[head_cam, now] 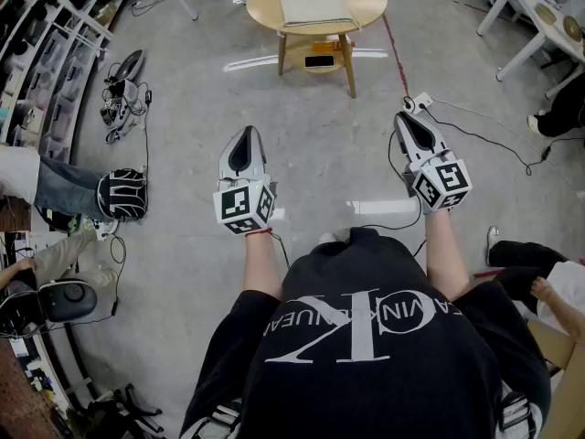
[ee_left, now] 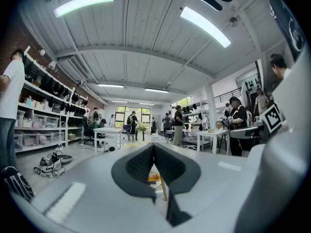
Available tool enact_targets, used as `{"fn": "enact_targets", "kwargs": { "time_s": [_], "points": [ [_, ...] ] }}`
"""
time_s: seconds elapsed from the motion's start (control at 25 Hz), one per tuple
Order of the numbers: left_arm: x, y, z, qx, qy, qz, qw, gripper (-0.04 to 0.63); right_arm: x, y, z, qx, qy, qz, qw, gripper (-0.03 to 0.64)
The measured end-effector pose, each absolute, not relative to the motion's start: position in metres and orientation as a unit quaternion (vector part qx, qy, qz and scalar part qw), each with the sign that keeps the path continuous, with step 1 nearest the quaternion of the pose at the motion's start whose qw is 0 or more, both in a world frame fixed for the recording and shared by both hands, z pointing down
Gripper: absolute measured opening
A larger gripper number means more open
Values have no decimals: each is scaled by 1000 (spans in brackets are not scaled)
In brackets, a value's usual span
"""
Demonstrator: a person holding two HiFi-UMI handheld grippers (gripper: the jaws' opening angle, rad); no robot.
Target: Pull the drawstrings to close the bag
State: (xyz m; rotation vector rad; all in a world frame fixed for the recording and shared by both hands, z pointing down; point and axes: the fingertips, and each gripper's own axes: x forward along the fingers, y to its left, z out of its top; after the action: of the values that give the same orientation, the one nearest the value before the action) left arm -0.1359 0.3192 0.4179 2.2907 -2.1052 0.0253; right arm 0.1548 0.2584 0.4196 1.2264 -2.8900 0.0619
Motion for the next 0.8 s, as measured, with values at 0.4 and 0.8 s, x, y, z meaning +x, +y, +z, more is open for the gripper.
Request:
{"fn": "enact_targets", "kwargs": {
  "time_s": [0.4, 0.8],
  "points": [
    [-146, 320, 419, 738, -675, 8, 16, 12, 141, 258, 423, 390, -921, 20, 2, 35],
    [-145, 310, 426, 757, -653, 6, 36, 15, 132, 264, 425, 402, -915, 30, 8, 37]
  ]
}}
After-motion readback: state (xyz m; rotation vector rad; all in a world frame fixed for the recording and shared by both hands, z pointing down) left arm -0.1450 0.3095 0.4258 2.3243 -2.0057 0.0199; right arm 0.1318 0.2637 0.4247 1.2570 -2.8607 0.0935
